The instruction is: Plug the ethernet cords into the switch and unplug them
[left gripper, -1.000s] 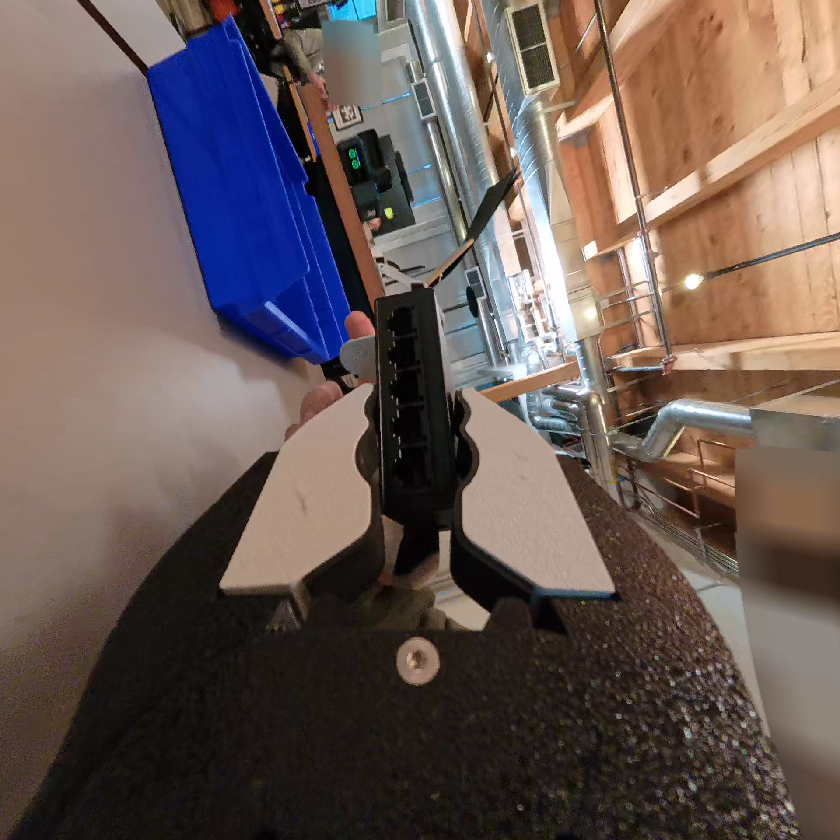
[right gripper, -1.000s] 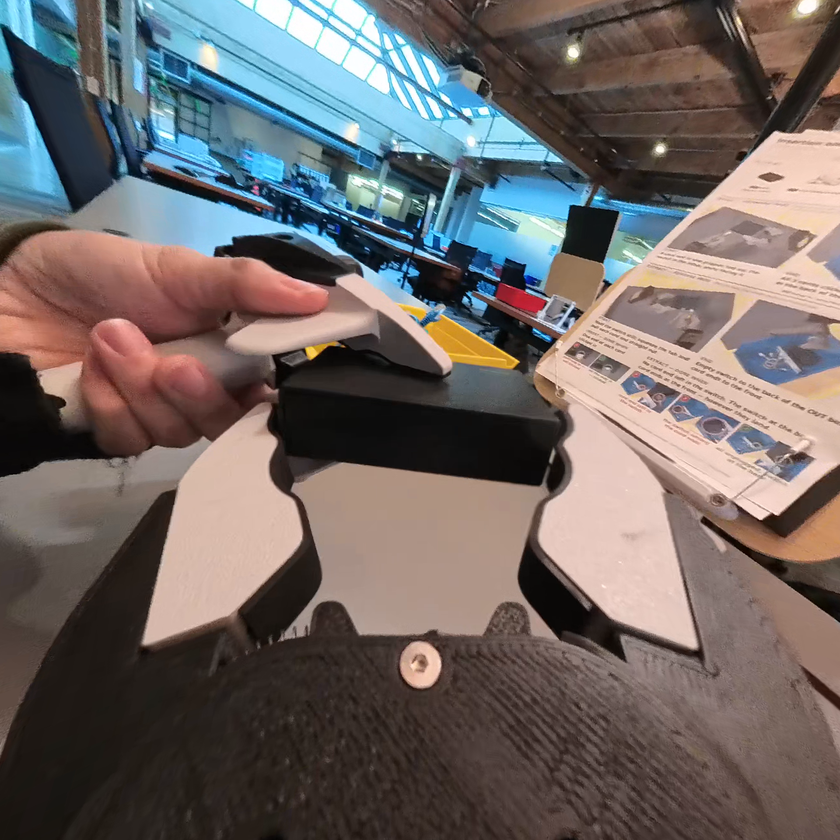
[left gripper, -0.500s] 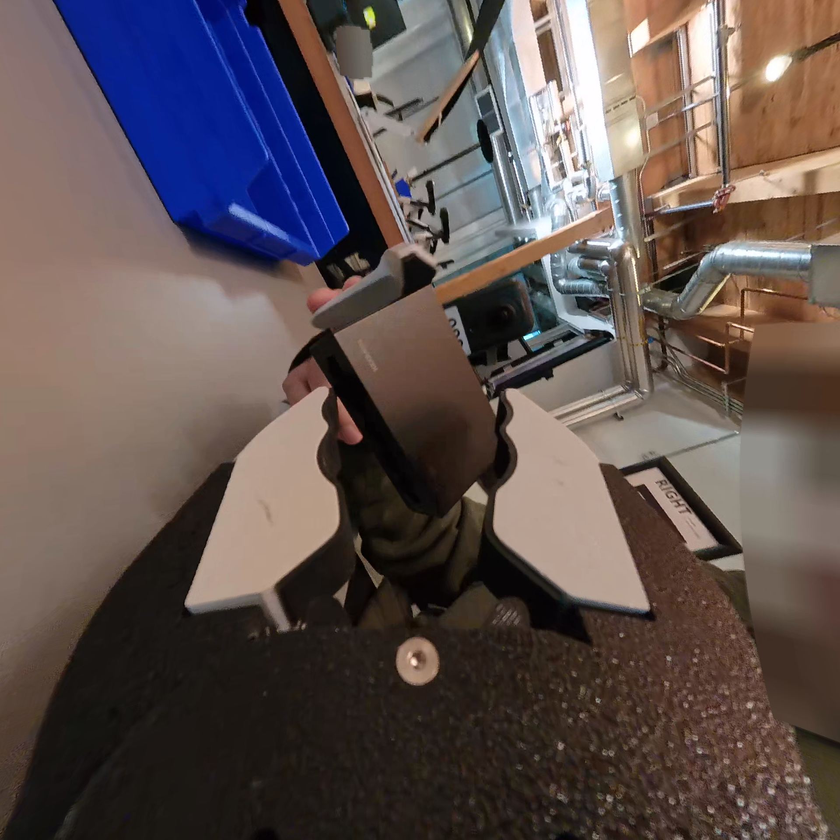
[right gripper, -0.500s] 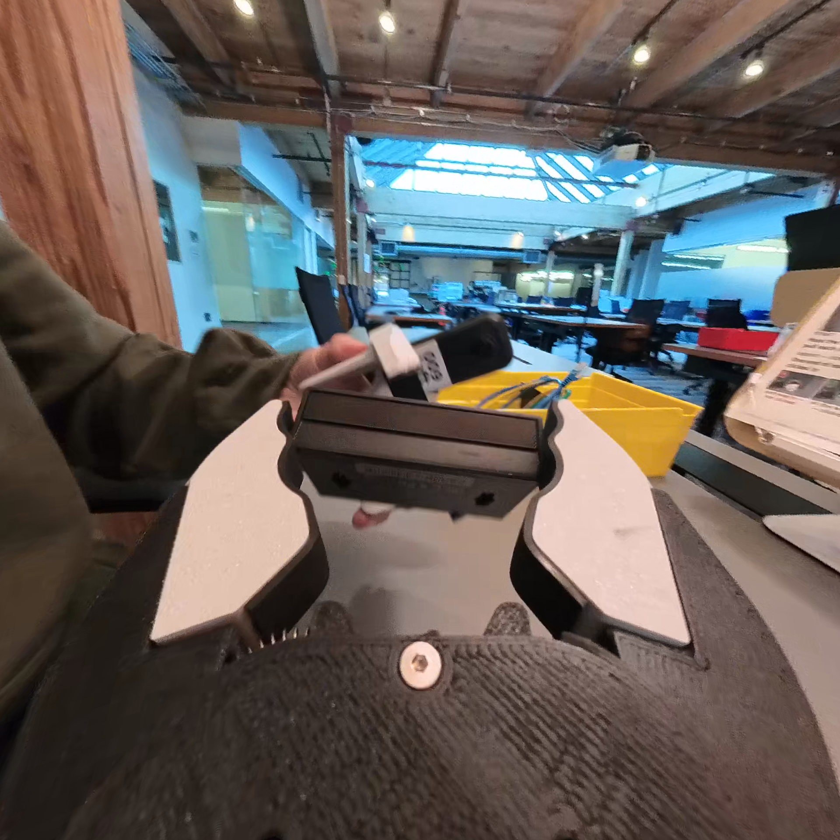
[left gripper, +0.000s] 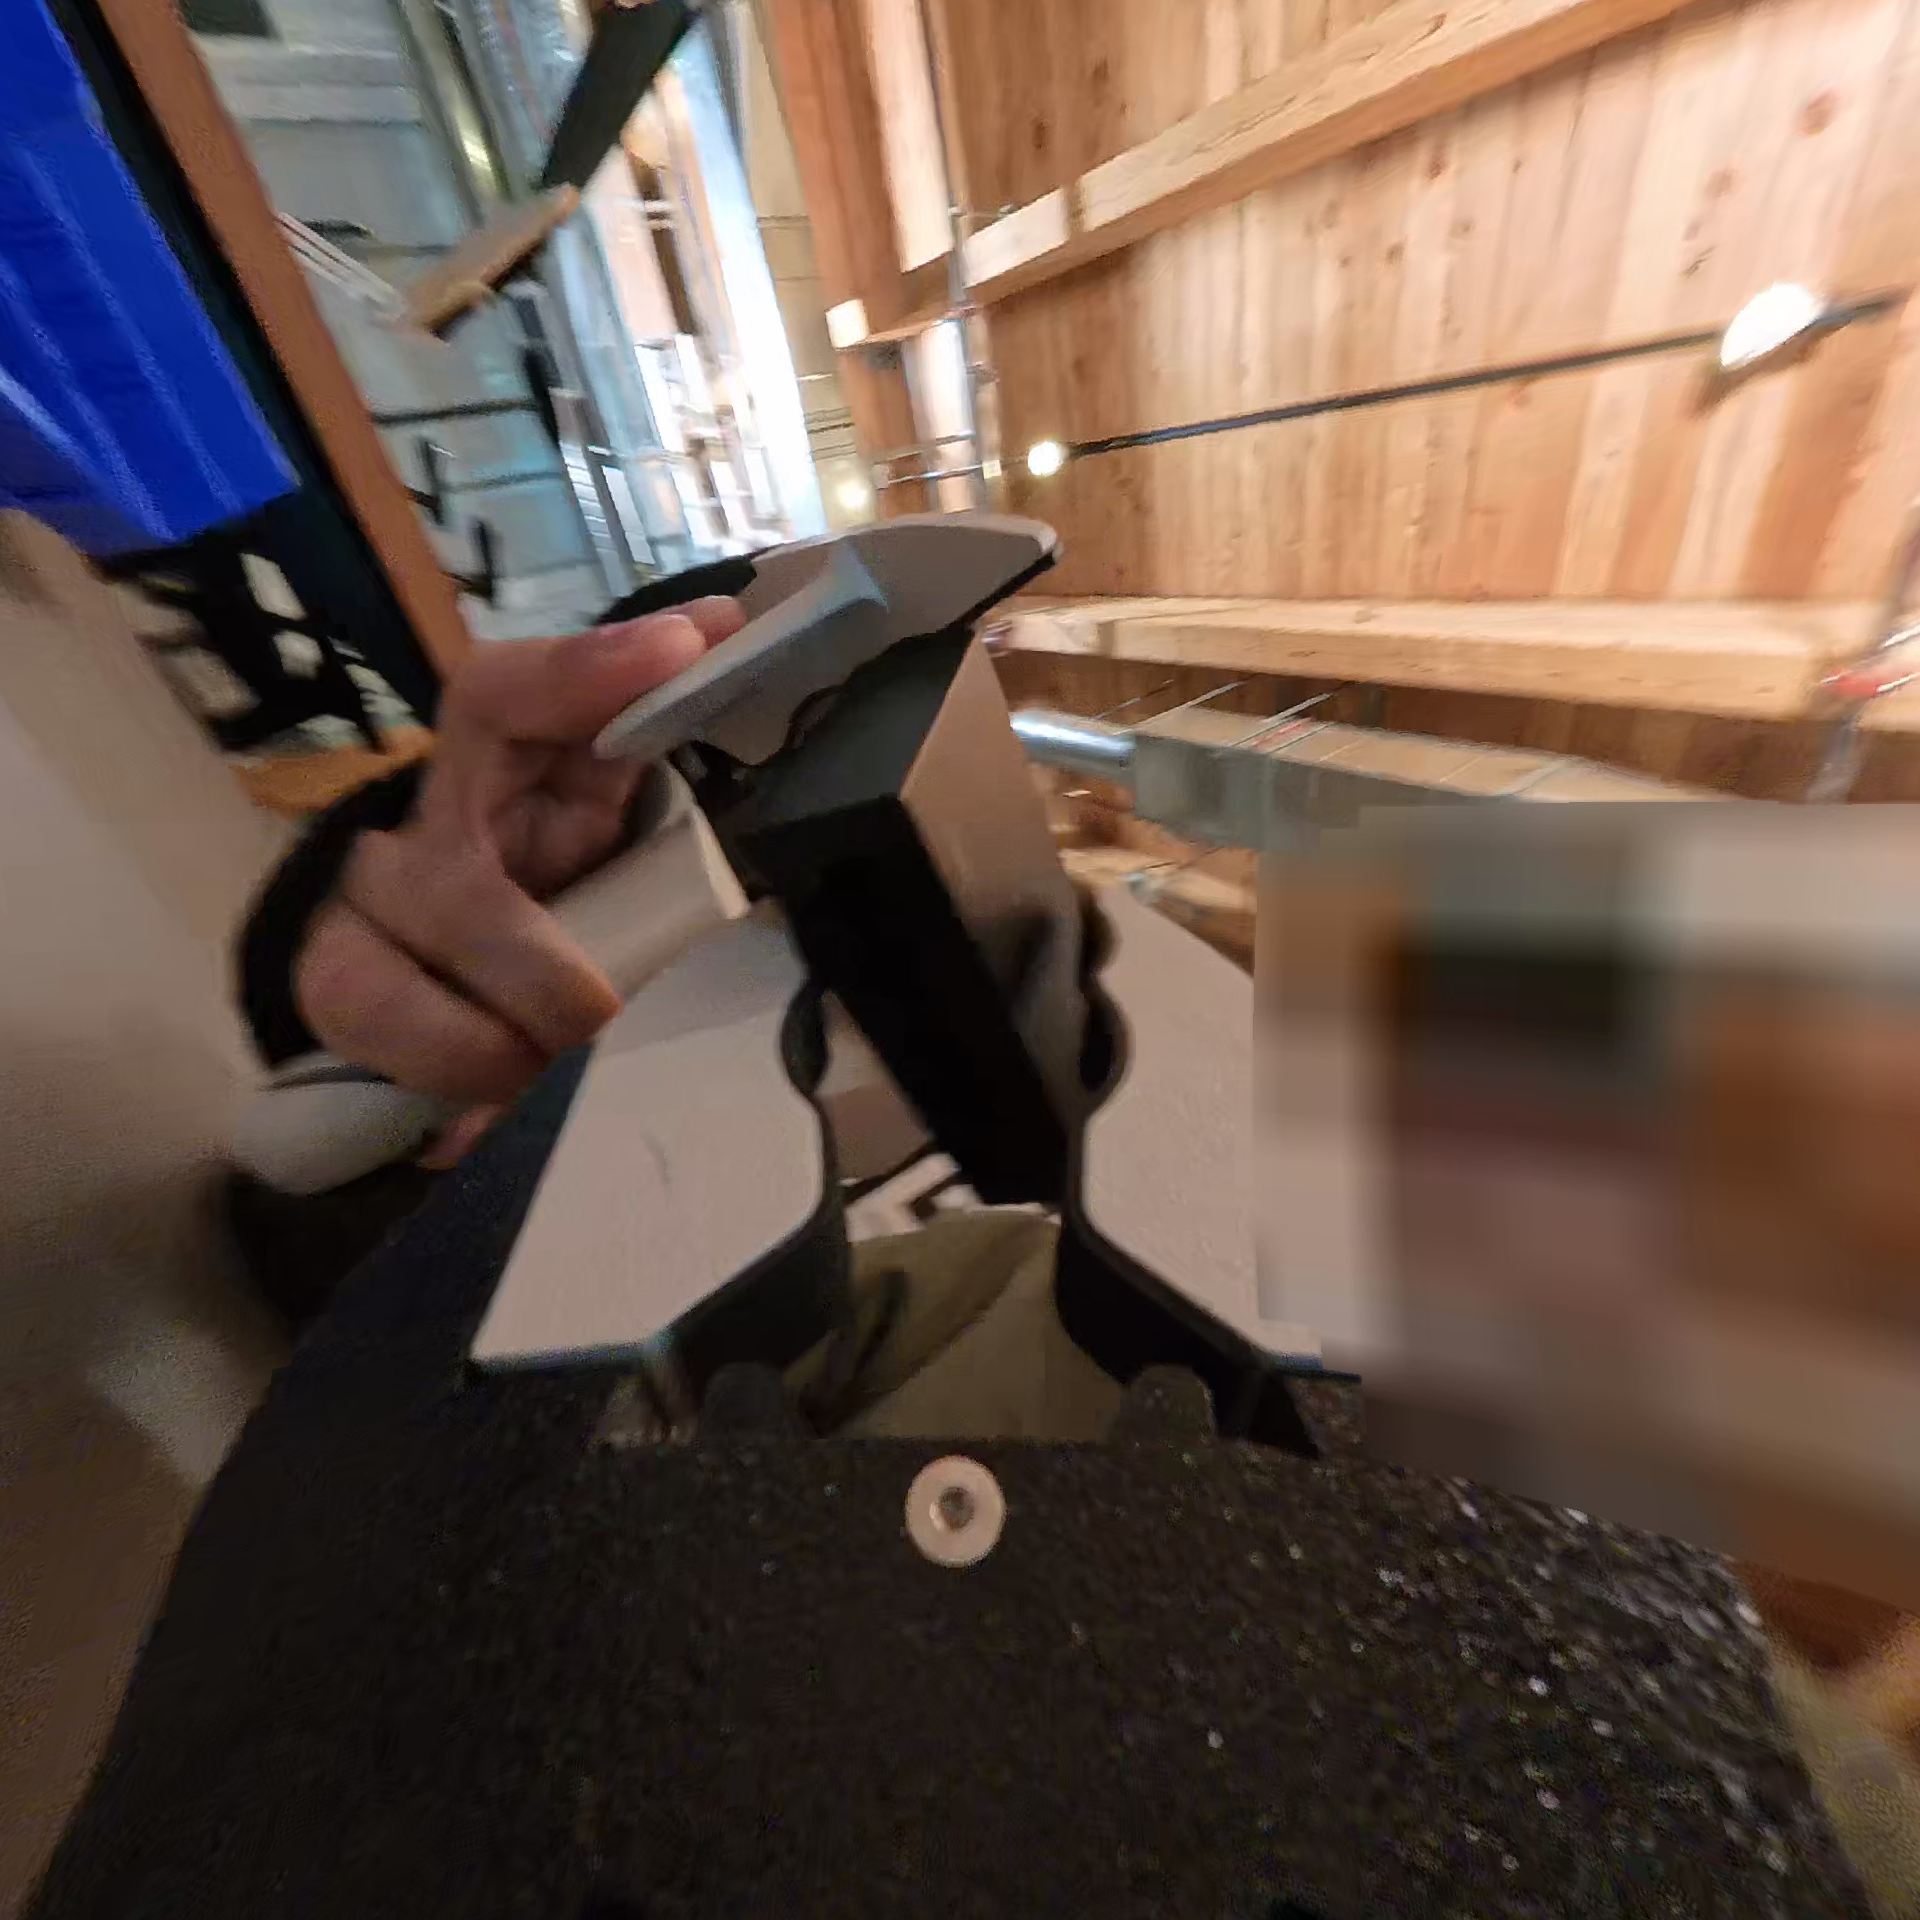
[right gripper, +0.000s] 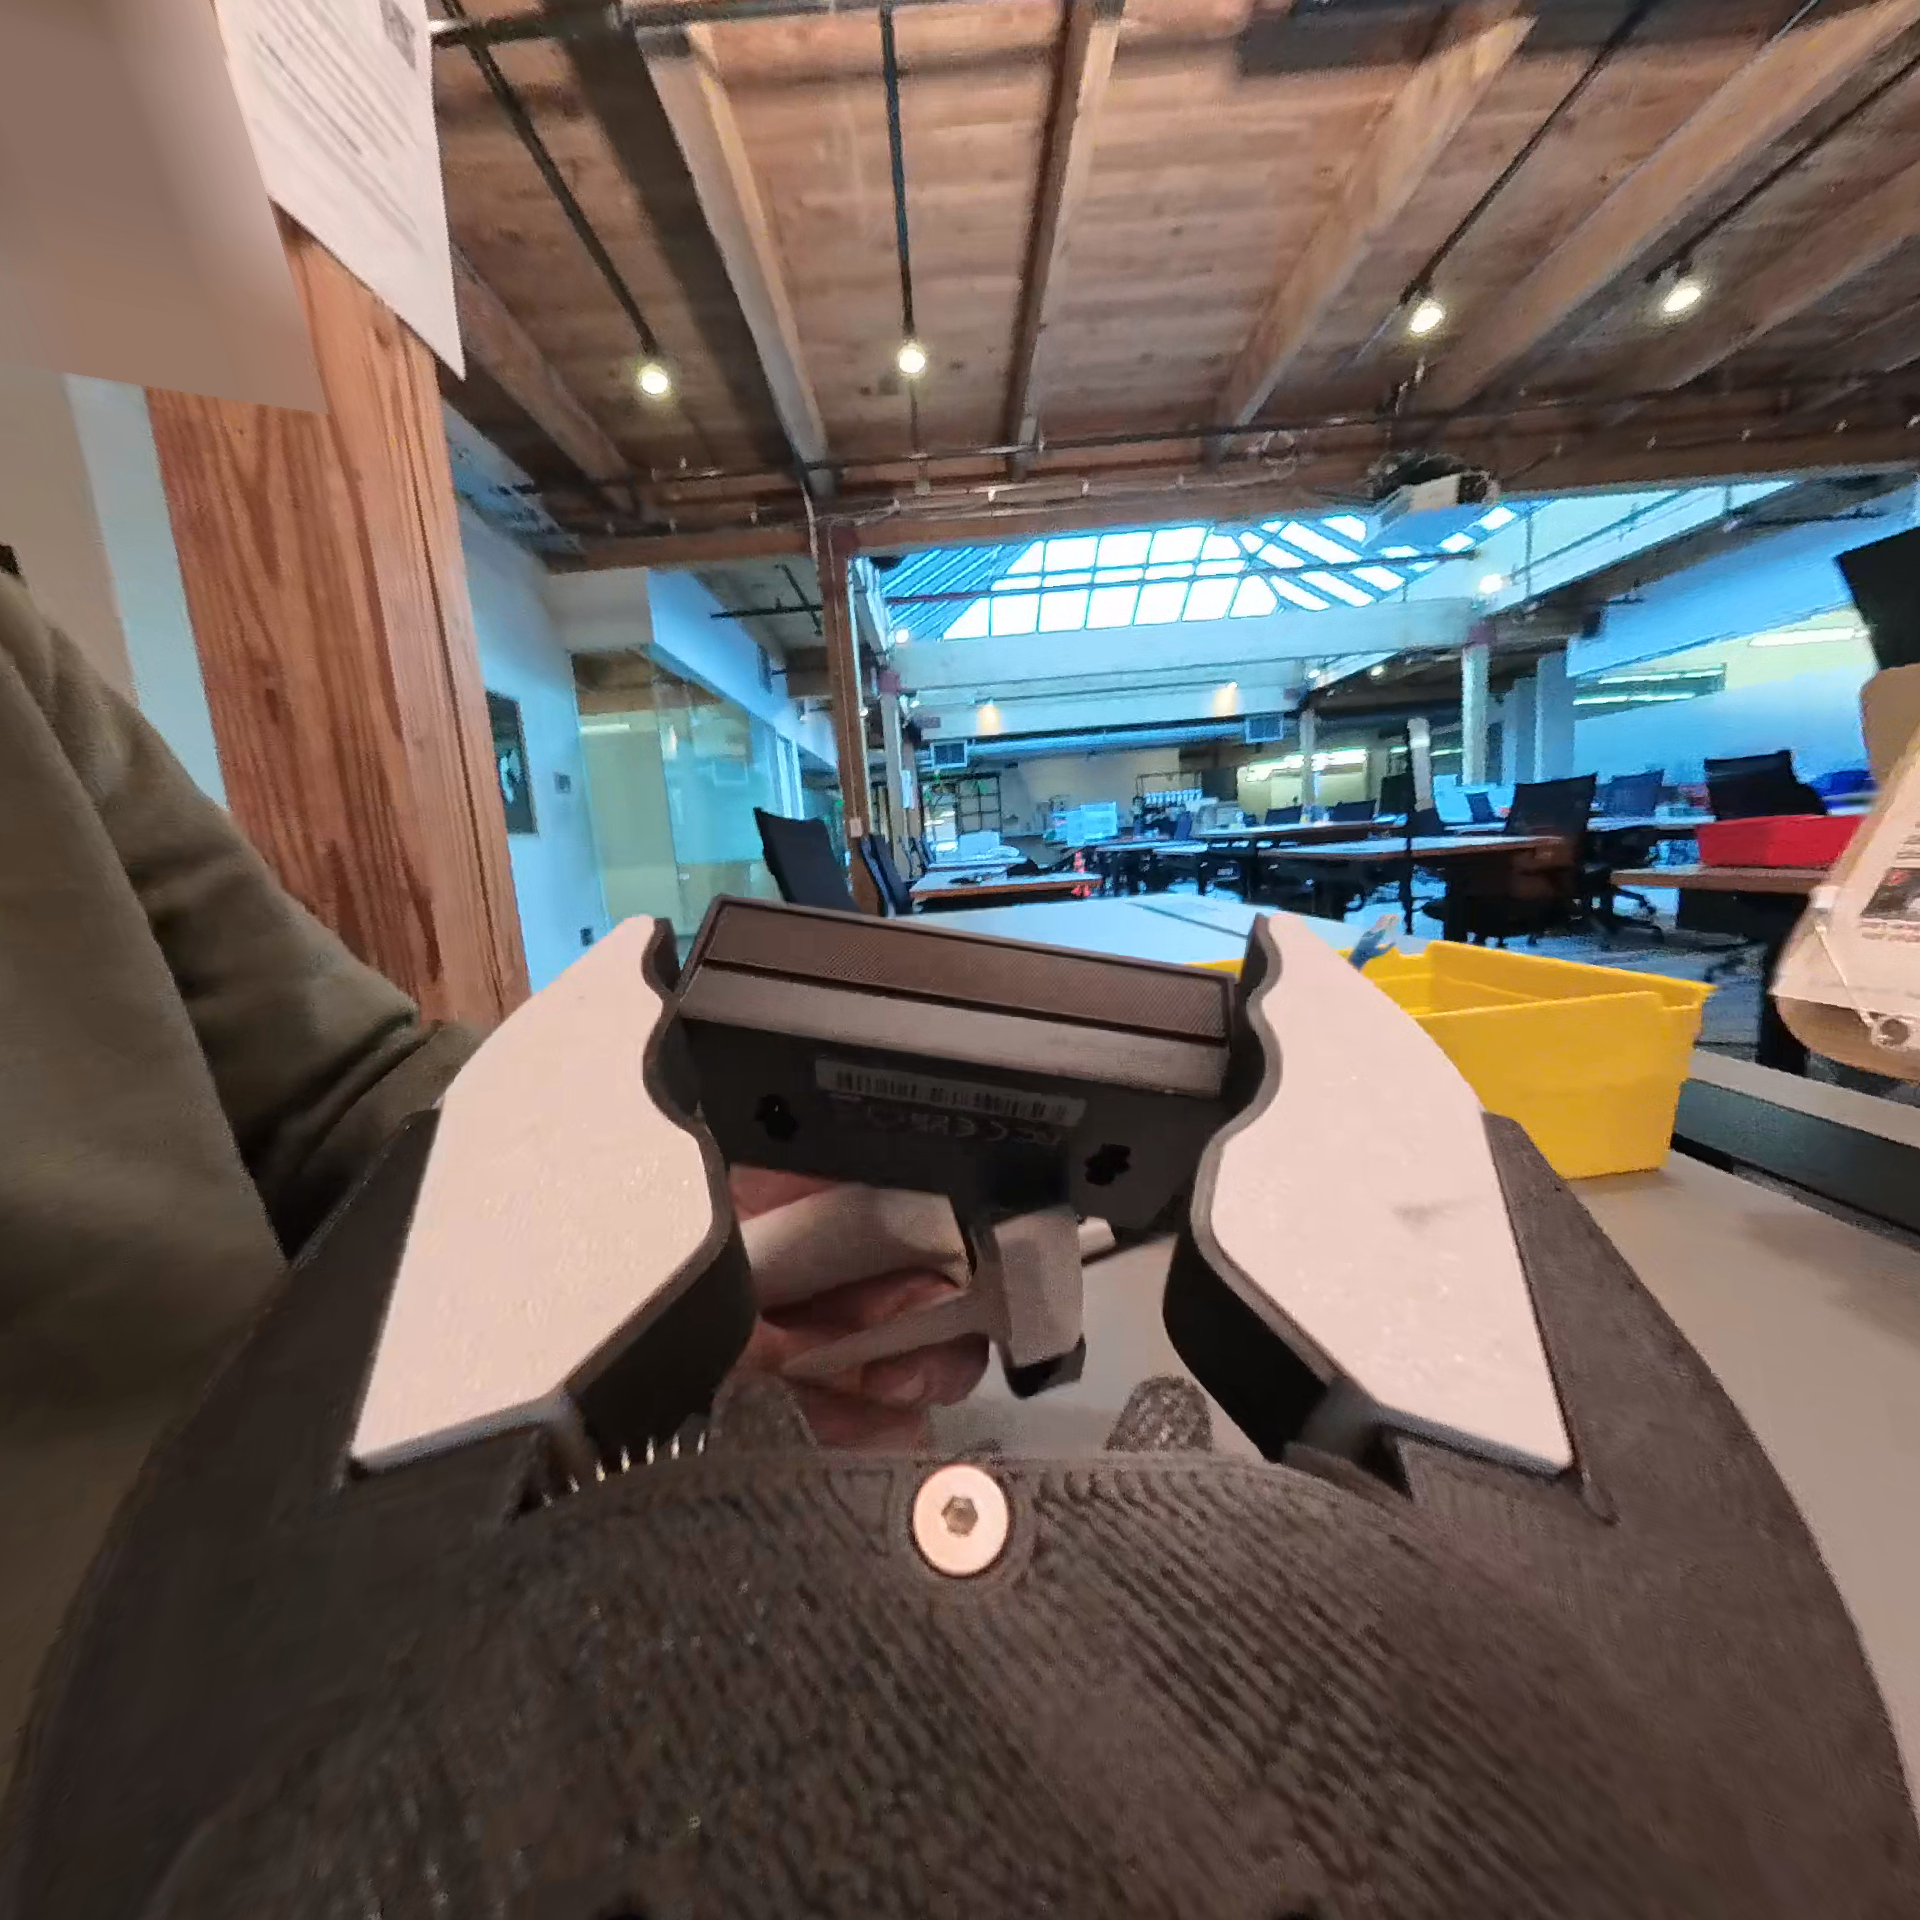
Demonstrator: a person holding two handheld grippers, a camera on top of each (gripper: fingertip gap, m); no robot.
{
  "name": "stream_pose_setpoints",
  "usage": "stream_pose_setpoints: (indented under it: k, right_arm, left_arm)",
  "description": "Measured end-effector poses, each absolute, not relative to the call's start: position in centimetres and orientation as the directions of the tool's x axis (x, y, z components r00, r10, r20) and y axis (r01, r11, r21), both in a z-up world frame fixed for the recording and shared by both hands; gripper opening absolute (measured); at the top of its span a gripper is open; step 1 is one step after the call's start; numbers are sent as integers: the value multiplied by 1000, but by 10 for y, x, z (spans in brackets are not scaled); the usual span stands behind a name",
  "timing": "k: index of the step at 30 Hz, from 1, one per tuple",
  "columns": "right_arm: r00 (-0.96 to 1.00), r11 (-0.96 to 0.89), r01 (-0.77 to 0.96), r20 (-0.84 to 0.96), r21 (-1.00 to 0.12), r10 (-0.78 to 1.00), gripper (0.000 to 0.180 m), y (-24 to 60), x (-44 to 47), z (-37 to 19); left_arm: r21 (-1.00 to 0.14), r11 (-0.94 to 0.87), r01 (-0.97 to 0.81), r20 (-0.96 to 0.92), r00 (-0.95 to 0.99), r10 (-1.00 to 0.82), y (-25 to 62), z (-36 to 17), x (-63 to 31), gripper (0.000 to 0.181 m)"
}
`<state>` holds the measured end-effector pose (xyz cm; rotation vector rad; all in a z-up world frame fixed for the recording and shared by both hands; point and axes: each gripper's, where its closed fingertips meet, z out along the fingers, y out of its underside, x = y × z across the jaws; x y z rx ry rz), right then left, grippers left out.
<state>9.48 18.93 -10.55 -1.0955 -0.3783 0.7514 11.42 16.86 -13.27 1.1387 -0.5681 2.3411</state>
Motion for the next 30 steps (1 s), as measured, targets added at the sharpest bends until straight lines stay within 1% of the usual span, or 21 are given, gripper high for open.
stream_pose_setpoints:
  k: [1,3,4,5,6,7,8,10,12,13,14,16,18,19,21,24,26,30]
  right_arm:
    - [726,261,-332,-69,-907,684,101,192,98,-107]
    - [773,258,-231,-16,-938,635,101,195,101,-115]
    - [789,235,-205,-18,-950,614,99,198,104,-120]
    - [824,223,-159,-5,-962,567,92,201,110,-125]
    - [858,235,-97,38,-967,513,87,204,115,-128]
    - [889,253,-37,84,-967,451,87,206,118,-129]
    - [912,256,29,130,-966,389,90,210,120,-131]
    - [919,193,144,204,-970,338,97,219,112,-141]
    - [950,147,187,217,-971,224,95,229,115,-144]
    - [959,156,185,213,-970,187,91,231,113,-142]
    - [963,164,184,211,-969,168,82,232,110,-141]
    - [972,128,208,219,-970,83,77,236,110,-145]
    - [969,68,244,245,-967,15,70,240,112,-154]
    - [972,80,237,236,-968,-14,69,238,113,-152]
    - [974,81,227,227,-970,-13,69,237,114,-151]
    - [969,80,245,247,-966,8,68,234,113,-148]
    - [974,91,216,222,-972,52,68,233,111,-145]
    - [972,129,169,186,-977,143,67,227,109,-138]
  left_arm:
    - [-177,-819,-546,816,-547,188,172,-133,117,40]
    - [-147,-839,-524,841,-513,174,181,-132,119,36]
    - [-135,-859,-494,861,-488,145,185,-134,121,35]
    - [-117,-888,-444,886,-451,108,194,-136,125,34]
    - [-103,-912,-397,909,-409,75,203,-138,127,31]
    - [-103,-930,-353,927,-374,39,212,-139,128,29]
    - [-119,-945,-304,940,-341,-9,219,-140,129,28]
    - [-161,-961,-223,951,-294,-91,229,-140,130,28]
    - [-162,-974,-160,956,-269,-115,235,-137,131,28]
    - [-158,-979,-131,957,-264,-119,237,-136,132,28]
    - [-163,-981,-107,959,-252,-132,238,-136,133,28]
    - [-182,-982,-47,959,-228,-166,240,-137,134,28]
    - [-145,-989,-26,959,-249,-134,237,-135,134,27]
    - [-136,-991,-15,957,-261,-127,236,-133,135,27]
    - [-149,-989,-2,954,-263,-144,234,-132,135,28]
    - [-208,-978,-17,941,-276,-195,232,-130,133,29]
    - [-253,-967,-20,927,-292,-236,234,-128,130,31]
    - [-342,-939,47,892,-298,-340,259,-124,119,36]
